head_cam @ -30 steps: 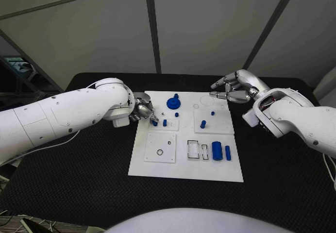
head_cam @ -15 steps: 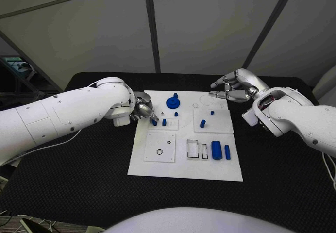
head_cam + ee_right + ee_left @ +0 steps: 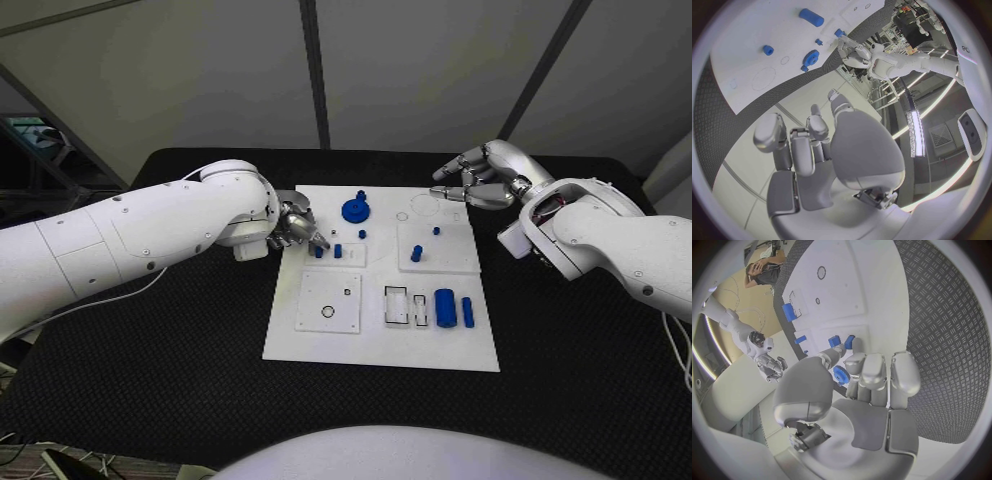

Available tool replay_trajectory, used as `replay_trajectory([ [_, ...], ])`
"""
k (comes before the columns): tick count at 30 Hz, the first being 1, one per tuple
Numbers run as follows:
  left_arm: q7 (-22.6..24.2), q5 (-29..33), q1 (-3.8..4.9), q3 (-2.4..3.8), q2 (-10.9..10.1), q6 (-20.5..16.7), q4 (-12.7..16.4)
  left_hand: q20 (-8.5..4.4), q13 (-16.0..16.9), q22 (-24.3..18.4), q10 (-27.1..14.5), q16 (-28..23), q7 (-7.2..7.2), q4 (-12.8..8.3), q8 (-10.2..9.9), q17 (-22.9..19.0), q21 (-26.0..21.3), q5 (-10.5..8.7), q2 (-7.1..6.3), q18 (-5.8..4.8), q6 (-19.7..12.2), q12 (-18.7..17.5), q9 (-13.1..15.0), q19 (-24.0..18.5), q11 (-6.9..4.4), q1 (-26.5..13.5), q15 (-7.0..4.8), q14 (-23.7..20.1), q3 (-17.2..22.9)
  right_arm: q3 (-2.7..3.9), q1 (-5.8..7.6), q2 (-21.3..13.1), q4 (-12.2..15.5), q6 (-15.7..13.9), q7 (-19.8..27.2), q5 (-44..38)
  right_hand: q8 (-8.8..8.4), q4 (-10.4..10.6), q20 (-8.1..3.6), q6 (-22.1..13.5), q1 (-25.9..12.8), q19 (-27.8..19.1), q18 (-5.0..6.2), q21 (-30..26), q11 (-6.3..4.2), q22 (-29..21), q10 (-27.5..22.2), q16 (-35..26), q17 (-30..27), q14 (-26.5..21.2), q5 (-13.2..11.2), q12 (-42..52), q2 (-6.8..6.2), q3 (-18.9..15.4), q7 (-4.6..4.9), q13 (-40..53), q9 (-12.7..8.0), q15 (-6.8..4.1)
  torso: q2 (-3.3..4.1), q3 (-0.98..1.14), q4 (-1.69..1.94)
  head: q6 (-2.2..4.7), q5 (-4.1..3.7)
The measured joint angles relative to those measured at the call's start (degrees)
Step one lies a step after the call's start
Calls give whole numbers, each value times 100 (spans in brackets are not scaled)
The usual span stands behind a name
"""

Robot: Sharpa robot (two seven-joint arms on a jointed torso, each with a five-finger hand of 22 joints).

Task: Assemble the parts on the task board

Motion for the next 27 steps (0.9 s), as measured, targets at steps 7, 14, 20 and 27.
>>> replay_trajectory([
  [7, -60, 0, -20, -14, -8, 3, -20, -9, -6, 22, -8, 0, -6, 327, 1, 6, 7, -12, -26, -1, 21, 50, -34, 8, 6, -332, 0, 0, -909, 0, 0, -1, -1, 1, 0, 0, 0, 0, 0, 0, 0, 0, 0, 0, 0, 0, 0, -22, 0, -21, 0, 0, 0, 0, 0, -14, 0, -21, -2, 0, 3, -1, -4],
  [14, -78, 4, -23, -16, -37, -33, -13, -9, -28, -20, -47, 0, -6, 453, 2, 5, -42, -12, 41, -1, 21, 65, -77, 8, 45, -264, 0, 0, -1576, 0, 0, -2, -3, 1, 0, 0, 0, 0, 0, 0, 0, 0, 0, 0, 0, 0, 0, -22, 0, -21, 0, 0, 0, 0, 0, -14, 0, -21, -2, -1, 4, 12, -12],
  [20, -52, 63, -24, -11, -99, -178, 11, 42, -124, -244, -179, 0, 113, 474, -101, 5, -270, -12, 140, -347, -164, 26, -146, -128, 118, -57, 0, -1, -1940, 0, 0, -2, -5, 1, 0, -1, 0, 0, 0, 0, 0, 0, 0, 0, 0, 0, 0, -21, 0, -21, 0, 0, 0, 0, 0, -14, 0, -22, -4, -2, 4, 20, -43],
  [27, -24, 121, -35, 42, -203, -367, 59, 62, -139, -270, -199, 0, 133, 544, -162, 0, -292, -11, 190, -342, -203, 26, -197, -149, 138, -7, 22, 21, -2171, 0, 0, -2, -11, 1, 1, -1, 0, 0, 0, 0, 0, 0, 0, 0, 0, 0, 0, -21, -1, -21, 0, 0, 0, 0, 0, -14, 1, -21, -3, -2, 4, 26, -46],
])
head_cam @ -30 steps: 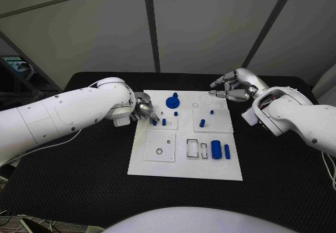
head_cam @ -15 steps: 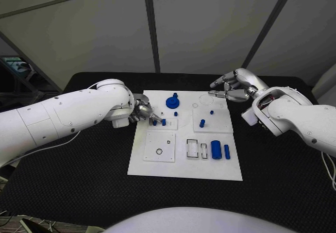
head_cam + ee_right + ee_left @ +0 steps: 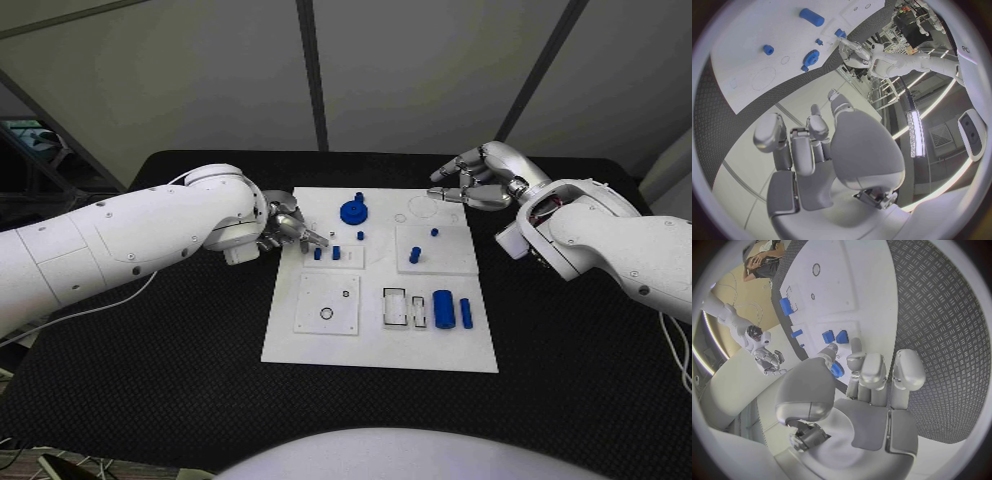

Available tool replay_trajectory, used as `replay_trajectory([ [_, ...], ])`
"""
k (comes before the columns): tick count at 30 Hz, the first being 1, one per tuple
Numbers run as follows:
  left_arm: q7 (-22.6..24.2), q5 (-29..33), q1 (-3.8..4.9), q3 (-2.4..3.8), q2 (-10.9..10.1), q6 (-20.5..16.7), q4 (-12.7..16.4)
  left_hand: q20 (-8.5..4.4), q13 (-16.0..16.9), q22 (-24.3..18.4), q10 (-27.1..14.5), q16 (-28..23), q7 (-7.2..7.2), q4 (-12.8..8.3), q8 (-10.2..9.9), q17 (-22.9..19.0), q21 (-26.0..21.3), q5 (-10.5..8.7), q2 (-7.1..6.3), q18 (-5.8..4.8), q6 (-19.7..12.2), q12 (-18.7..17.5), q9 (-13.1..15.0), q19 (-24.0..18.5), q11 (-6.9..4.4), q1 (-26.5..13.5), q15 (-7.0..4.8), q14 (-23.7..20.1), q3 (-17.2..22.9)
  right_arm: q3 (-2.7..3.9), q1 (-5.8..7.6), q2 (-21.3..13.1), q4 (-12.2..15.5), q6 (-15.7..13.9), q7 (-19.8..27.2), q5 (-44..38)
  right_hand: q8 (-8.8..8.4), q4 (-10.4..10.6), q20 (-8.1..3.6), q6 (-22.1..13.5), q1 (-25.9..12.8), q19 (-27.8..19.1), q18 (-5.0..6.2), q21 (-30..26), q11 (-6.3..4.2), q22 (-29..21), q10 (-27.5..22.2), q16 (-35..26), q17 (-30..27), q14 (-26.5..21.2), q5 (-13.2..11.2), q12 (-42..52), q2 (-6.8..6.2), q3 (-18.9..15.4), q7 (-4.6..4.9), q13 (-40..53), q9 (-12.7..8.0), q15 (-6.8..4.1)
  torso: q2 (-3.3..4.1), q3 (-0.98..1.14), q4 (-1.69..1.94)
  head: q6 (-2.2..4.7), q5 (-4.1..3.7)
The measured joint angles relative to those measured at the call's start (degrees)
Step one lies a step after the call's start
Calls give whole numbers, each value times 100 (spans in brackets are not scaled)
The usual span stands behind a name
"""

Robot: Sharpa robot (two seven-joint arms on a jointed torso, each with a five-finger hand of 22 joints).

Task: Assemble the parts on the task board

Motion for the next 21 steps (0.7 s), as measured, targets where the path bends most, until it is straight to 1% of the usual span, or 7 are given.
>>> replay_trajectory([
  [6, 56, 87, 5, 136, -53, -156, 48, 7, -36, -40, -41, 0, 0, 88, 0, -2, -69, 0, 10, 1, 0, 0, -23, -36, 0, 10, 0, 0, -212, 0, 0, 7, -12, 0, 0, 0, 0, 0, 0, 0, 0, 0, 0, 0, 0, 0, 0, 0, 0, 0, 0, 0, 0, 0, 0, 0, 0, 0, 1, 1, 0, 7, 0],
  [8, 85, 112, 9, 163, -61, -206, 53, 4, -187, -144, -152, -20, 17, 96, 0, -39, -188, 9, 39, 437, -17, -126, -44, -129, 17, 121, 14, -14, -301, 0, 0, 8, -15, 0, 0, 0, 0, 0, 0, 0, 0, 0, 0, 0, 0, 0, 0, 0, 0, 0, 0, 0, 0, 0, 0, 0, 0, 0, 1, 2, 0, 11, 0],
  [10, 135, 138, 10, 180, -64, -266, 58, 37, -456, -341, -352, -161, 70, 65, -46, -157, -399, 29, 67, 436, -117, -353, -85, -283, 64, 314, 80, -53, -397, 0, 0, 8, -18, 1, 0, 0, 0, 0, 0, 0, 0, 0, 0, 0, 0, 0, 0, 0, 0, 0, 0, 0, 0, 0, 0, 0, 0, 0, 1, 3, 0, 14, 0],
  [14, 263, 150, 12, 197, -47, -367, 60, 115, -1187, -894, -899, 912, 199, -42, -168, 840, -998, 29, 168, 435, -383, -964, -214, -722, 174, 743, 158, 0, -505, 0, 0, 8, -21, 1, 0, 0, 0, 0, 0, 0, 0, 0, 0, 0, 0, 0, 0, 0, 0, 0, 0, 0, 0, 0, 0, 1, 0, 0, 2, 3, 0, 19, -13],
  [18, 576, 72, 12, 201, 34, -532, 87, 225, -1604, -1861, -1521, 273, 329, -245, -375, 116, -2091, 29, 213, 442, -656, -1412, -438, -1548, 309, 1254, 316, -304, -450, 0, 0, 8, -22, 1, 0, 0, 0, 0, 0, 0, 0, 0, -1, 0, 0, -2, 0, 0, 0, 0, 0, 0, 0, 0, 0, 1, 0, 0, 5, 4, -3, 29, -32],
  [20, 832, -42, 12, 201, 112, -656, 92, 270, -1727, -2022, -1788, -128, 352, -396, -472, -315, -2332, 29, 202, 727, -720, -1575, -556, -1729, 353, 1558, 349, -615, -344, 0, 0, 7, -22, 1, -1, 0, 0, 0, 0, 0, 0, 0, 0, -24, 0, -12, 0, 0, 0, 0, 0, 0, 0, 0, 0, 1, -5, 0, 6, 4, -5, 34, -51],
  [21, 960, -111, 12, 201, 148, -712, 92, 296, -1806, -2077, -1939, -393, 358, -474, -531, -595, -2435, 29, 195, 752, -725, -1683, -625, -1811, 365, 1719, 370, -822, -266, 0, 0, 7, -24, 1, -1, 0, 0, 0, 0, 0, 0, 0, 0, -25, 0, -12, 0, 0, 0, 0, 0, 0, 0, 0, 0, 1, -5, 0, 7, 4, -5, 35, -54],
])
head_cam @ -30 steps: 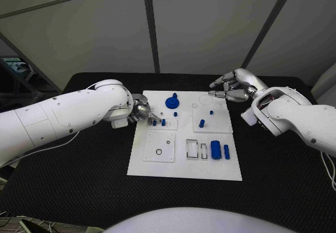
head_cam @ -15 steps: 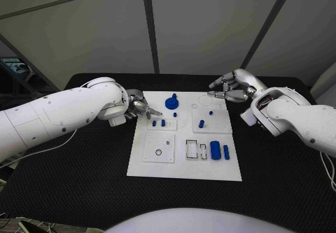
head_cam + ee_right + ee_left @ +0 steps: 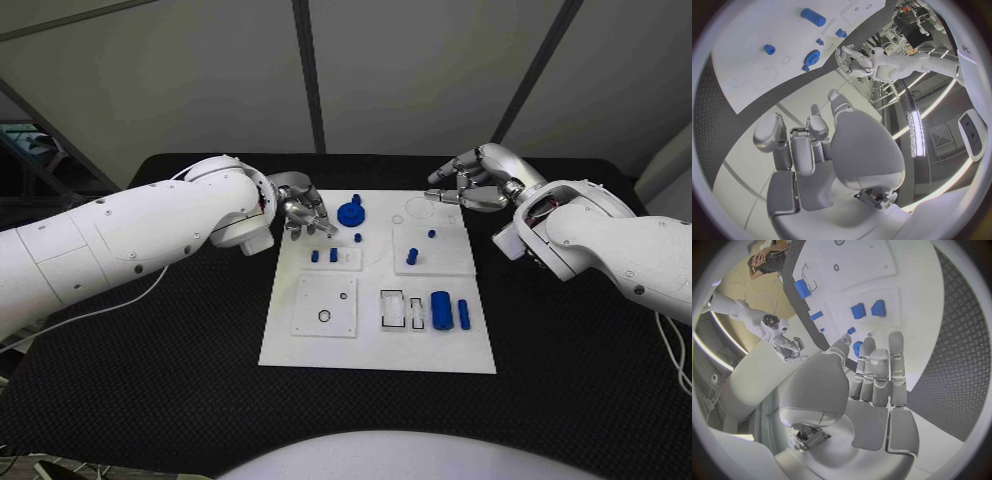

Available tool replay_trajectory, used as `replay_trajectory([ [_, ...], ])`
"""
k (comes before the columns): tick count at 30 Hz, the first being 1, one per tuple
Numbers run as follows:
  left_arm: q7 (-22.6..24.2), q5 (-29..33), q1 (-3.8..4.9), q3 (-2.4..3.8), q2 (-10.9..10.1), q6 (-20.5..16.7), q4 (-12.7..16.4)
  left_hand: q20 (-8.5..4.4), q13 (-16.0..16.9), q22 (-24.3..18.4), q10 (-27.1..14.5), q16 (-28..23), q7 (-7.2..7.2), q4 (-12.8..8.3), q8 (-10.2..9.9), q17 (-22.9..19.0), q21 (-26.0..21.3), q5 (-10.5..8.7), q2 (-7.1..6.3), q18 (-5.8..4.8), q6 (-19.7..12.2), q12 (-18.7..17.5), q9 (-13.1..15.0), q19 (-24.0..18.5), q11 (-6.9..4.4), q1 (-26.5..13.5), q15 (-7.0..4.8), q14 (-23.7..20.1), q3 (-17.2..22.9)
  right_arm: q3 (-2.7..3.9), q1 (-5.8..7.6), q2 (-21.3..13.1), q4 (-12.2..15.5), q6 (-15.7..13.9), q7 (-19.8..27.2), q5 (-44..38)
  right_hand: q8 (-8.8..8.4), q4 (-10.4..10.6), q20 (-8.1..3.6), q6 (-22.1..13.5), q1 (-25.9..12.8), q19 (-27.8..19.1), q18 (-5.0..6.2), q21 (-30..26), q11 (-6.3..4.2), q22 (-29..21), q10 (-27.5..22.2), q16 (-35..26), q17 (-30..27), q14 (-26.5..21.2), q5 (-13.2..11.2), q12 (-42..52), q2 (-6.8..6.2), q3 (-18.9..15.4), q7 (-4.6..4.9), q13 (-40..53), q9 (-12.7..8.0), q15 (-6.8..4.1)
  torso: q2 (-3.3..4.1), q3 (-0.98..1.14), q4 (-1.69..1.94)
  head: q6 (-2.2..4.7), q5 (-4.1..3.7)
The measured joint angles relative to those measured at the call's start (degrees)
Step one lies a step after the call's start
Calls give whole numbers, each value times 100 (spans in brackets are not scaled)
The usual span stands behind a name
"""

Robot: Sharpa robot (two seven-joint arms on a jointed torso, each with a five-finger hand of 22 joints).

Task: Assemble the parts on the task board

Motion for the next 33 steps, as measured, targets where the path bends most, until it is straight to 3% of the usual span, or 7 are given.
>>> replay_trajectory([
  [4, 517, -383, 7, -46, 135, -234, -22, 84, -398, -241, -190, -523, 24, -196, -249, -660, -443, 0, -103, -1, 147, -307, -366, -206, 45, 339, 66, -546, 317, 0, 0, 9, -4, 0, -1, 0, 0, 0, 0, 0, 0, 0, 0, 0, 0, 0, 0, 0, 0, 0, 0, 0, 0, 0, 0, 0, 0, 0, 1, 2, -3, 5, -7],
  [10, 997, -889, 5, -111, 256, -413, -151, 137, -616, -323, -143, -381, 80, -190, -330, -681, -549, 0, -153, -1, 374, -342, -578, -128, 85, 343, 95, -535, 448, 0, 0, 19, -4, 2, -3, 0, 0, 0, 0, 0, 0, 0, 0, -1, 0, 0, 0, 0, 0, 0, 0, 0, 0, 0, 0, 0, 0, 0, 3, 2, -6, 12, -16],
  [13, 1120, -1024, 5, -120, 287, -445, -208, 125, -668, -326, -52, -78, 70, -95, -341, -463, -561, 0, -318, -1, 463, -262, -663, 26, 52, 174, 87, -324, 352, 0, 0, 26, -8, 2, -3, -1, 0, 0, 0, 0, 0, 0, 0, -1, 0, 1, 0, 0, 3, 0, 0, 0, 0, 0, 0, 0, 0, 0, 3, 1, -4, 15, -30],
  [16, 1215, -1124, 5, -135, 342, -455, -255, 113, -704, -314, -33, 82, 70, -47, -408, -359, -561, 0, -368, -1, 464, -247, -736, 77, 71, 81, 80, -243, 278, 0, 0, 38, -13, 3, -3, -10, 0, 0, 0, 0, 0, 0, 0, -1, 0, 1, 0, 0, 4, 0, 0, 0, 0, 0, 0, 0, 0, 0, 3, 0, 1, 9, -37],
  [19, 1305, -1266, 5, -168, 398, -473, -294, 94, -775, -314, -142, -212, 59, -125, -513, -754, -584, 0, -456, 0, 423, -248, -835, 96, 79, 158, 91, -471, 216, 0, 0, 47, -17, 3, -3, -17, 0, 0, 0, 0, 0, 0, 0, 0, 0, 1, 0, 0, 4, 0, 0, 0, 0, 0, 0, 0, 1, 0, 2, -3, 4, 11, -39],
  [23, 1451, -1562, 5, -229, 475, -534, -351, 179, -1114, -411, -633, -920, 91, -269, -675, -1554, -808, 0, -464, 0, 295, -627, -1005, -34, 178, 396, 183, -1067, 317, 0, 0, 52, -23, 4, -2, -26, 0, 0, 0, 0, 0, 0, 0, -1, 0, 1, 0, 0, 4, 0, 0, 0, 0, 0, 0, 1, 1, 0, -2, -7, 4, 27, -51],
  [33, 1901, -2409, -1, -450, 684, -817, -556, 218, -1887, -412, -639, -966, 57, -572, -930, -1902, -916, 0, -486, -1, 436, -1184, -1331, -28, 252, 568, 211, -1094, 620, 0, 0, 62, -29, 5, 2, -41, 0, 0, 0, 0, 0, 0, 0, 0, 0, 1, 0, 0, 3, 0, 0, 0, 0, 0, 0, 1, 1, 0, -2, -7, 4, 66, -80],
])
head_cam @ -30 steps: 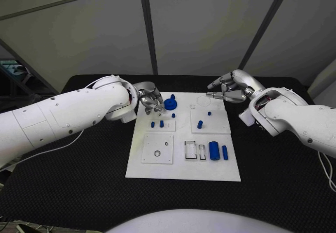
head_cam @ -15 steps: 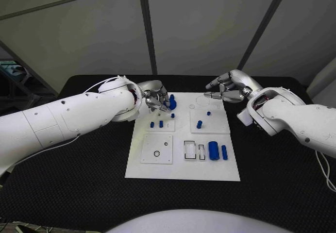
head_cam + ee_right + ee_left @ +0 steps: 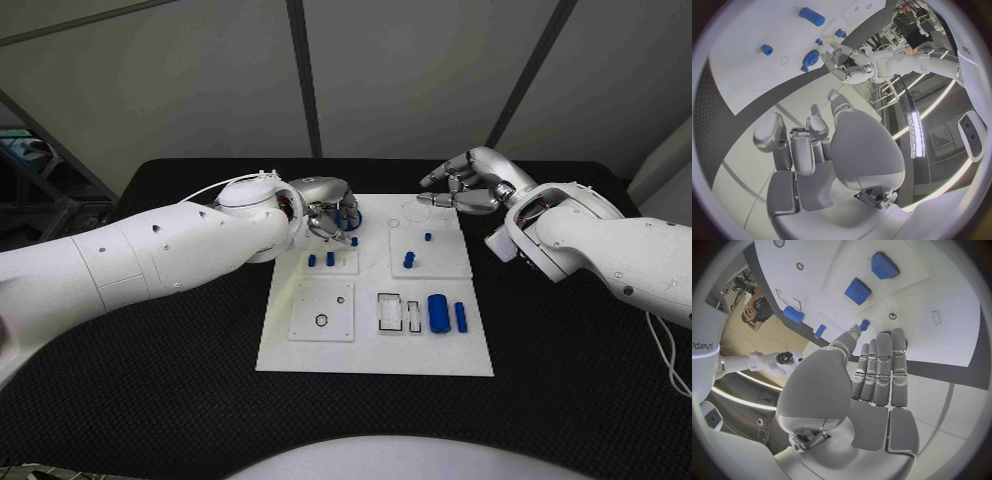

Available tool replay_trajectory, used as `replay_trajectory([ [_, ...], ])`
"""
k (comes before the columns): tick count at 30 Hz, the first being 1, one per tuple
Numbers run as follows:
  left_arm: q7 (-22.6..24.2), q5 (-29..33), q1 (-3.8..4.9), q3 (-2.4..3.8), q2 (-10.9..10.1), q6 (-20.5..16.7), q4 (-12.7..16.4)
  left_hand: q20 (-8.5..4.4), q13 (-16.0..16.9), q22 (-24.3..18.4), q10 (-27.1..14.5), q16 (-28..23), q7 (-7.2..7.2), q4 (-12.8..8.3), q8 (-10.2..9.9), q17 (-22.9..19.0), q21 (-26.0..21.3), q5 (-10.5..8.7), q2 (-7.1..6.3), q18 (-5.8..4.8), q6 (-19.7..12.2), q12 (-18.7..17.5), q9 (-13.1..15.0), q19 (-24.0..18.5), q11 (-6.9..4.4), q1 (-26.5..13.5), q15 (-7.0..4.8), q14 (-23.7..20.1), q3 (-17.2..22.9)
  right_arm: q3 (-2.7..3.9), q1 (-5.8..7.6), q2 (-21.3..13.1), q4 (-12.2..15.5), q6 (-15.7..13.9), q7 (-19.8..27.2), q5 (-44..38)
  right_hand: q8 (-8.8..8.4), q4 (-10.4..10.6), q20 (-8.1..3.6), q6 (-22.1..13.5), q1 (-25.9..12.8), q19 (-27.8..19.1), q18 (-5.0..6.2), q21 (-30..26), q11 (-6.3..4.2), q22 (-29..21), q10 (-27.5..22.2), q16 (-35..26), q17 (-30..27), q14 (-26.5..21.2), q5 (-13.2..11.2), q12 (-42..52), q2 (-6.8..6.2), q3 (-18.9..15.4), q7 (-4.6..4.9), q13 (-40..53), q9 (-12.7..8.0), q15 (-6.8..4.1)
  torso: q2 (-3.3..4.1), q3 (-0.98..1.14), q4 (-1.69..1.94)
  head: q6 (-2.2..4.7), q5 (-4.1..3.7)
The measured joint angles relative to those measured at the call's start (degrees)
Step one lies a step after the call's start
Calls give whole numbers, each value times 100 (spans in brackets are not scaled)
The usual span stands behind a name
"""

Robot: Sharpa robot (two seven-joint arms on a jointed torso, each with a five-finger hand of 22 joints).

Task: Assemble the parts on the task board

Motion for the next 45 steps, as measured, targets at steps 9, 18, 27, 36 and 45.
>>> replay_trajectory([
  [9, 223, -363, -12, -40, 133, -146, -189, 6, -287, 96, 105, 141, -18, -65, -109, -76, 2, 0, 0, 0, 166, -152, -125, 34, 15, 0, 22, 22, 230, 0, 0, -3, 5, 0, 1, -5, 0, 0, 0, 0, 0, 0, 0, 0, 0, -3, 0, 0, 0, 0, 0, -23, 0, 0, 0, -15, 0, 0, 2, 1, 0, 10, -20],
  [18, 363, -510, -39, -47, 281, -154, -346, -22, -545, 254, 387, 644, -38, -141, -203, 262, 146, 0, 2, 1, 460, -269, -234, 103, -29, -2, -18, 323, 522, 0, 0, 1, 6, -1, 3, -7, 0, 0, 0, 0, 23, 0, 0, 0, -21, -12, -21, 0, -1, 0, 0, -44, 23, 0, 0, -46, 0, 0, 1, 5, -4, 4, -35],
  [27, 402, -559, -54, -50, 335, -37, -417, -43, -722, 383, 514, 961, -49, -190, -308, 474, 233, 0, -38, 0, 602, -378, -313, 124, -26, -115, -28, 422, 683, 0, 0, 2, 7, -1, 3, -9, 0, 0, 0, 0, 23, 0, 0, 0, -21, -12, -21, 0, -1, 0, 0, -44, 23, 0, 0, -45, 1, 0, 0, 6, -3, -6, -44],
  [36, 405, -576, -67, -51, 361, 94, -440, -43, -772, 430, 555, 1115, -28, -197, -354, 603, 255, 0, -45, 0, 622, -422, -337, 124, -26, -168, -26, 486, 721, 0, -1, 10, 6, 0, 3, -10, 0, 0, 0, 0, 23, 0, 0, 0, -21, -12, -21, 0, -2, 0, 0, -44, 23, 0, 0, -45, 1, 0, -3, 6, 0, -12, -47],
  [45, 406, -581, -88, -52, 394, 181, -469, -22, -830, 490, 555, 1286, -4, -222, -422, 748, 300, 0, -45, 0, 645, -490, -373, 144, -26, -168, -29, 573, 811, 0, -1, 15, 4, 0, 4, -11, 0, 0, 0, 0, 23, 0, 1, 0, -21, -11, -21, 0, -2, 0, 0, -44, 23, 0, 0, -44, -4, 0, -4, 6, 2, -20, -49],
])
